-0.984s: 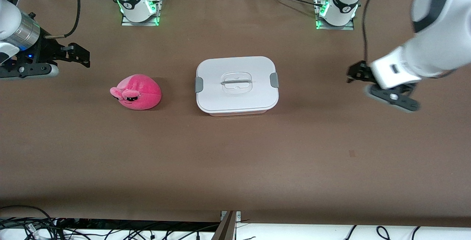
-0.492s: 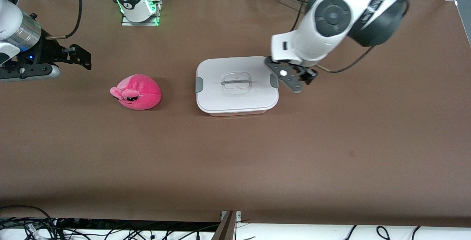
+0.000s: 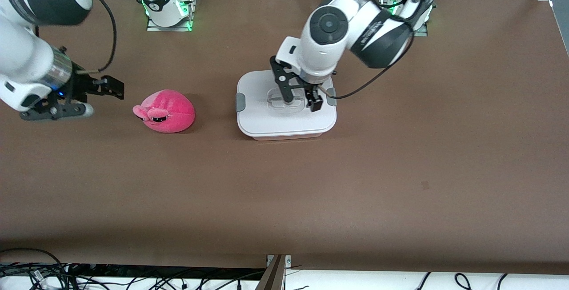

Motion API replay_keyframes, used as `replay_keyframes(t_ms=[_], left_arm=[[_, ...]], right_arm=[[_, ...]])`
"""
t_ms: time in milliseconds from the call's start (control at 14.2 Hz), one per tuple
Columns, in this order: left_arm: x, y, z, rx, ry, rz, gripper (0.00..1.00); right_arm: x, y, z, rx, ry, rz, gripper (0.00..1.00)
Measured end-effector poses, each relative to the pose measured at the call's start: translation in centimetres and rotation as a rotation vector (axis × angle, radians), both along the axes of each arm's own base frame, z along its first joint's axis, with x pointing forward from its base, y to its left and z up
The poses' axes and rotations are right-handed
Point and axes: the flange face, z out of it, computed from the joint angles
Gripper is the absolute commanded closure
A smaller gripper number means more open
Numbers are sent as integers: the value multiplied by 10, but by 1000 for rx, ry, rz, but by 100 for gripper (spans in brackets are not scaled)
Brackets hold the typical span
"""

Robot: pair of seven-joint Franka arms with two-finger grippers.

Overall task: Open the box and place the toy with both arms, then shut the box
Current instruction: 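Reach the left gripper to the lid handle while the right gripper approaches the toy, then lift the lid off with the left gripper while the right gripper grasps the toy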

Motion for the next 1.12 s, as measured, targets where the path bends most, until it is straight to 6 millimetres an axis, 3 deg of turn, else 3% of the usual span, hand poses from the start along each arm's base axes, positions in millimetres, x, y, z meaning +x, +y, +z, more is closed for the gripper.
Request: replay_keyframes(t_ms=[211, 352, 633, 844, 914, 984, 1125], left_arm=[[-16, -27, -32, 11, -54, -69, 0], [-26, -35, -46, 39, -69, -110, 0], [-33, -37, -67, 59, -80, -134, 0], [-32, -37, -76, 61, -76, -135, 0], [-32, -37, -77, 67, -82, -141, 18], [-31, -37, -76, 75, -94, -150, 63], [-32, -39, -74, 77, -107, -158, 91]], right_arm=[[10, 3, -40, 3, 73, 82, 0], [8, 7, -53, 2, 121, 105, 0], [-12, 14, -77, 28, 199, 51, 0], [-37, 10, -112, 22, 200, -12, 0], [-46, 8, -128, 22, 185, -41, 0], [-57, 7, -145, 25, 170, -59, 0], [-72, 7, -173, 42, 139, -83, 0]])
